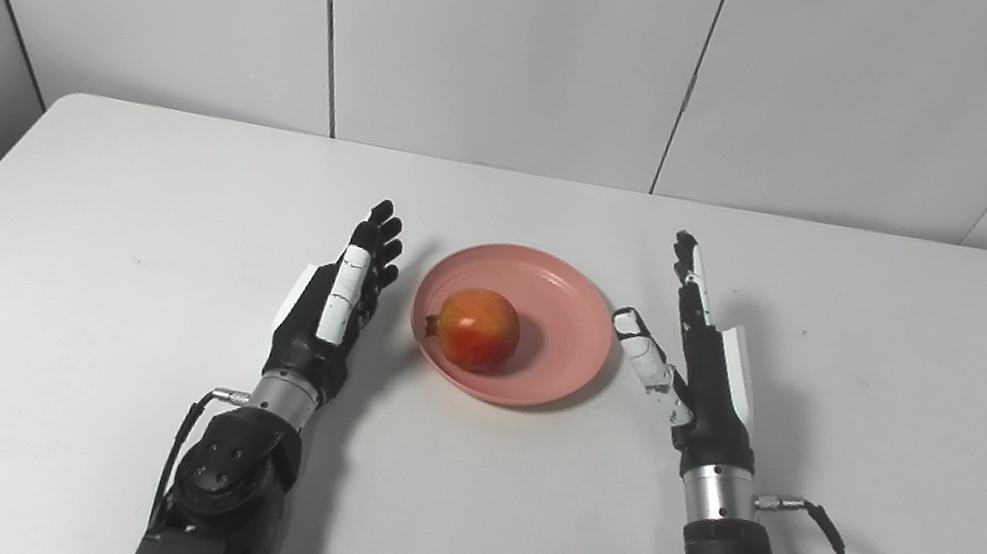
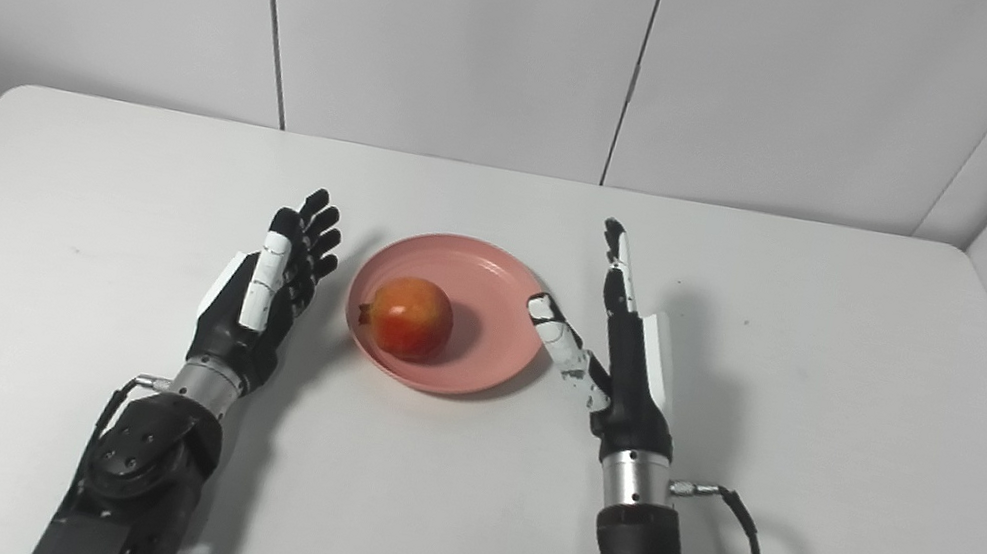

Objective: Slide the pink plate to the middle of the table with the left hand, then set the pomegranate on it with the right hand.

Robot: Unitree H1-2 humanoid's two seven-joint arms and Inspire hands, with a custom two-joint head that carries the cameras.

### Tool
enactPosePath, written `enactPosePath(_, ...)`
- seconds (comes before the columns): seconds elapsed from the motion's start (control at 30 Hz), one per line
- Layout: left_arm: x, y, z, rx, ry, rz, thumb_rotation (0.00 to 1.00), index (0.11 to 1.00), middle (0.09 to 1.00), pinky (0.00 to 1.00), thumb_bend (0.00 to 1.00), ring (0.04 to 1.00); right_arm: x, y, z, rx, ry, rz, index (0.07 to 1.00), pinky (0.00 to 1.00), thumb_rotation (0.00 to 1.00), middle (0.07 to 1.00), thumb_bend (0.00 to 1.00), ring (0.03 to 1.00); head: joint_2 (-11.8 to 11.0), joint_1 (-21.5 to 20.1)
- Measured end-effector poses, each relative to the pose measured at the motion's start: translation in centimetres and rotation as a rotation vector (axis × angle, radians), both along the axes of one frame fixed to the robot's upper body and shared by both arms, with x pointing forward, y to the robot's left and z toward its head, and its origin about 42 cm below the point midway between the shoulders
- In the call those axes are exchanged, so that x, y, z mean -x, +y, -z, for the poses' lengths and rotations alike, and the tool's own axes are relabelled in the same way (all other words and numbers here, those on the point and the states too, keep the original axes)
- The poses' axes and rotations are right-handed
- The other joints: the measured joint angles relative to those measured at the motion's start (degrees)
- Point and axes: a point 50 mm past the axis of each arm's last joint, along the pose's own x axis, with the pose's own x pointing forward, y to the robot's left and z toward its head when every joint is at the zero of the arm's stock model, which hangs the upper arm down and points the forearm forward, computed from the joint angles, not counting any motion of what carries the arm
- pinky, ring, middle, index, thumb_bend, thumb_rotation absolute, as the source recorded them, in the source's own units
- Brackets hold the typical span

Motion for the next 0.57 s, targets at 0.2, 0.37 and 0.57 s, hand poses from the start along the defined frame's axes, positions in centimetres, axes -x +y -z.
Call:
enactPosePath(0.2,0.0,0.0,-0.1,-0.001,-0.005,0.003,0.99,1.0,1.0,1.0,0.85,1.0,0.0,-0.3,0.0,0.028,0.007,0.029,1.0,0.99,1.0,1.0,0.69,0.985,0.0,0.09)
enactPosePath(0.37,0.0,0.2,-0.1,-0.01,-0.005,0.004,1.0,1.0,1.0,1.0,0.85,1.0,0.2,-0.9,0.4,0.025,0.048,0.056,1.0,0.99,1.0,0.991,0.71,0.982,-0.17,0.18)
enactPosePath(0.57,0.2,0.3,0.0,-0.011,-0.006,0.003,1.0,1.0,1.0,1.0,0.85,1.0,0.2,-1.3,1.0,-0.022,0.095,0.042,1.0,1.0,1.0,1.0,0.71,0.991,0.0,0.26)
